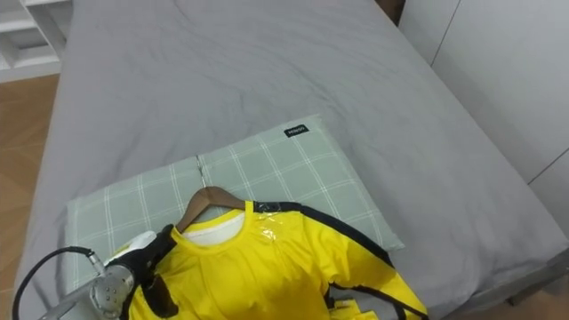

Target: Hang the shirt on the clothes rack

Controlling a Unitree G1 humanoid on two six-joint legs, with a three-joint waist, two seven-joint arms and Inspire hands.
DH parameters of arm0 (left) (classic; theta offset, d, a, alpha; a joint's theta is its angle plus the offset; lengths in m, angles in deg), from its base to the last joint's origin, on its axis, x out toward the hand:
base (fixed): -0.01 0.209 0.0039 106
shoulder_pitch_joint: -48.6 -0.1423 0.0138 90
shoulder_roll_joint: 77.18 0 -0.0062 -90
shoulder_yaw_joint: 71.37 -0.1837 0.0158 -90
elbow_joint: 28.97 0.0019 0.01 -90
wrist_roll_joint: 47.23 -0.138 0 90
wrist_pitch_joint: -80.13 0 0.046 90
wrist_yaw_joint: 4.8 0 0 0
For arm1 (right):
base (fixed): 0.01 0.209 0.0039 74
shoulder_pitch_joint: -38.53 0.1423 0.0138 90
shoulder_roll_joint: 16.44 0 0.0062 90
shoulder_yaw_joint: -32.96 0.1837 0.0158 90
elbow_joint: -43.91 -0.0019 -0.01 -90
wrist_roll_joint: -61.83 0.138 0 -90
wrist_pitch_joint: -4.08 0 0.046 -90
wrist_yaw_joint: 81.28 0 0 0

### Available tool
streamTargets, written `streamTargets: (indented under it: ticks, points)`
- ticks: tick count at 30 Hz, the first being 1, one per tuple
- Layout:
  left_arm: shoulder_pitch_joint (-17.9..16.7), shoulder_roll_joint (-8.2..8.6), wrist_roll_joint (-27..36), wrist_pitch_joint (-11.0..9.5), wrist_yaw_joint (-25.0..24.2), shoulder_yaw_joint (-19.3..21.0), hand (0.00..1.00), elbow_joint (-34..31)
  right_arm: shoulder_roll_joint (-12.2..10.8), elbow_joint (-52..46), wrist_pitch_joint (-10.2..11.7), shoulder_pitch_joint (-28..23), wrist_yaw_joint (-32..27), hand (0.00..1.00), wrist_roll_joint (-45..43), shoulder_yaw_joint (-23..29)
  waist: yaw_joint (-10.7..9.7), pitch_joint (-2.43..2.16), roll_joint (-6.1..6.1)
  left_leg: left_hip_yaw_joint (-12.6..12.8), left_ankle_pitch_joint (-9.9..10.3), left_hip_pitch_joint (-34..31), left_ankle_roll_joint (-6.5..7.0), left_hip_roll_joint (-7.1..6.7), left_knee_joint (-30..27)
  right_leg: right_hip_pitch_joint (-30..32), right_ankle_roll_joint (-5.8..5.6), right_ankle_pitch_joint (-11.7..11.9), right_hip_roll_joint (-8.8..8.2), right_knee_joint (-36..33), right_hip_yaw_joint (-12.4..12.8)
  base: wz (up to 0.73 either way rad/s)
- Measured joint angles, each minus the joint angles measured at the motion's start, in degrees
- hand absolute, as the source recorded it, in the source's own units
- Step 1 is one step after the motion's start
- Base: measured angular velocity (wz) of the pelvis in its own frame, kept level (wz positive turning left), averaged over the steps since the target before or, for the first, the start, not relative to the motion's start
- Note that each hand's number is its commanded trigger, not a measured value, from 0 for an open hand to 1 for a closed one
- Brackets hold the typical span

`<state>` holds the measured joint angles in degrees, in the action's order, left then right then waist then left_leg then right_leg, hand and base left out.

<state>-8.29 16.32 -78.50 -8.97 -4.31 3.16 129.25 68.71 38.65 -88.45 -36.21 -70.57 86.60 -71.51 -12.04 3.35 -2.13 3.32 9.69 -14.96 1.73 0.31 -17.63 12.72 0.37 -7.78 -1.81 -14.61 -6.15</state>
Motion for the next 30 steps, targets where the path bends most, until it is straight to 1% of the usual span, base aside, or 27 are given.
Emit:
streamTargets:
  ticks: [3, 6, 7, 8, 9, 14, 18, 20, 21, 24, 25, 27, 30]
  points:
    - [0.0, 0.05, 0.3, 0.0, 0.2, 0.8, 0.0, 0.0, 0.0, 0.0, 0.0, 0.0, 0.0, 0.0, 0.0, 0.0, 0.1, -0.02, 0.02, 0.2, 0.0, -0.2, 0.02, 0.07, -0.1, 0.3, 0.01, 0.0, 0.03, 0.0, 0.2, -0.02]
    - [0.0, 0.26, 1.3, 0.0, 1.7, 1.8, 0.0, 0.5, -0.1, -0.2, 0.0, -0.1, -0.1, 0.0, 0.6, -0.2, 0.2, -0.15, 0.01, 0.4, -0.1, -0.3, 0.03, 0.1, -0.1, 0.4, 0.03, 0.0, 0.02, -0.1, 0.2, -0.01]
    - [0.0, 0.31, 1.8, 0.0, 2.6, 2.1, 0.0, 0.8, -0.1, -0.2, -0.1, -0.1, -0.2, 0.0, 0.8, -0.2, 0.4, -0.29, 0.06, 0.5, -0.1, -0.3, 0.03, 0.12, -0.1, 0.6, 0.03, 0.0, 0.02, -0.2, 0.3, -0.07]
    - [0.0, 0.31, 1.7, 0.0, 3.8, 2.5, 0.0, 0.8, -0.1, -0.1, 0.0, -0.2, -0.3, 0.0, 0.8, -0.2, 0.7, -0.56, 0.21, 0.7, -0.1, -0.4, 0.01, 0.13, 0.0, 1.0, 0.03, 0.0, 0.03, -0.4, 0.6, -0.1]
    - [0.0, 0.31, 1.7, 0.0, 4.5, 3.1, 0.0, 0.8, -0.1, -0.2, 0.0, -0.2, -0.5, 0.0, 0.8, -0.2, 1.0, -0.71, 0.28, 0.8, -0.1, -0.6, 0.0, 0.13, 0.0, 1.3, 0.03, 0.0, 0.03, -0.6, 0.7, -0.08]
    - [0.0, 0.24, 1.8, 0.0, 10.4, 5.8, 0.0, 1.3, -0.5, -0.1, -0.1, -0.3, -2.1, 0.0, 0.7, -0.2, 1.3, -1.0, 0.77, 0.9, -0.2, -0.7, 0.01, 0.1, -0.1, 1.4, 0.03, 0.0, -0.01, -0.6, 0.8, -0.01]
    - [0.0, 0.24, 2.1, 0.0, 14.2, 6.5, 0.0, 1.6, -1.2, -0.2, 0.0, -0.3, -3.8, 0.0, 0.7, -0.2, 1.4, -0.97, 1.33, 1.3, -0.2, -0.8, 0.08, 0.15, 0.0, 1.4, 0.01, 0.0, -0.05, -0.6, 0.8, 0.0]
    - [0.0, 0.25, 2.5, -0.2, 16.2, 7.5, 0.0, 1.6, -1.8, -0.3, 0.0, -0.2, -4.5, 0.0, 0.5, -0.2, 1.3, -1.19, 1.87, 1.2, -0.2, -1.6, 0.09, 0.17, -0.2, 2.4, 0.01, 0.0, -0.04, -0.9, 0.8, 0.0]
    - [0.0, 0.25, 2.6, -0.2, 16.8, 7.7, 0.0, 1.6, -1.9, -0.4, 0.0, 0.0, -4.6, 0.0, 0.3, -0.2, 1.3, -1.15, 2.0, 1.2, -0.2, -1.9, 0.12, 0.17, -0.3, 2.6, 0.02, 0.0, -0.05, -1.1, 0.8, 0.0]
    - [0.0, 0.29, 5.3, -0.3, 18.1, 8.1, 0.0, 1.6, -2.5, -0.4, 0.0, 0.4, -5.6, 0.0, 0.1, -0.2, 1.3, -1.17, 2.68, 1.2, -0.3, -3.3, 0.13, 0.25, -0.9, 4.0, 0.03, 0.0, -0.07, -1.7, 0.8, 0.0]
    - [0.0, 0.31, 7.2, -0.3, 18.7, 8.2, 0.0, 1.7, -2.7, -0.4, 0.0, 0.6, -5.9, 0.0, -0.1, -0.2, 1.3, -1.06, 2.89, 1.2, -0.3, -3.6, 0.14, 0.24, -0.9, 4.3, 0.03, 0.0, -0.08, -1.7, 0.8, 0.0]
    - [-0.2, 0.44, 9.3, -0.3, 19.3, 8.5, 0.0, 1.7, -3.0, -0.4, 0.0, 0.8, -6.0, 0.0, 0.0, -0.2, 1.3, -1.0, 2.98, 1.2, -0.3, -3.9, 0.14, 0.25, -1.1, 4.5, 0.03, 0.0, -0.08, -1.8, 0.7, 0.0]
    - [-0.2, 0.48, 9.5, -0.5, 20.3, 8.6, 0.0, 1.7, -3.3, -0.4, 0.0, 1.4, -5.9, 0.0, 0.0, -0.2, 1.3, -0.98, 2.98, 1.2, -0.3, -4.5, 0.14, 0.28, -1.3, 5.0, 0.04, 0.0, -0.12, -2.0, 0.6, 0.02]
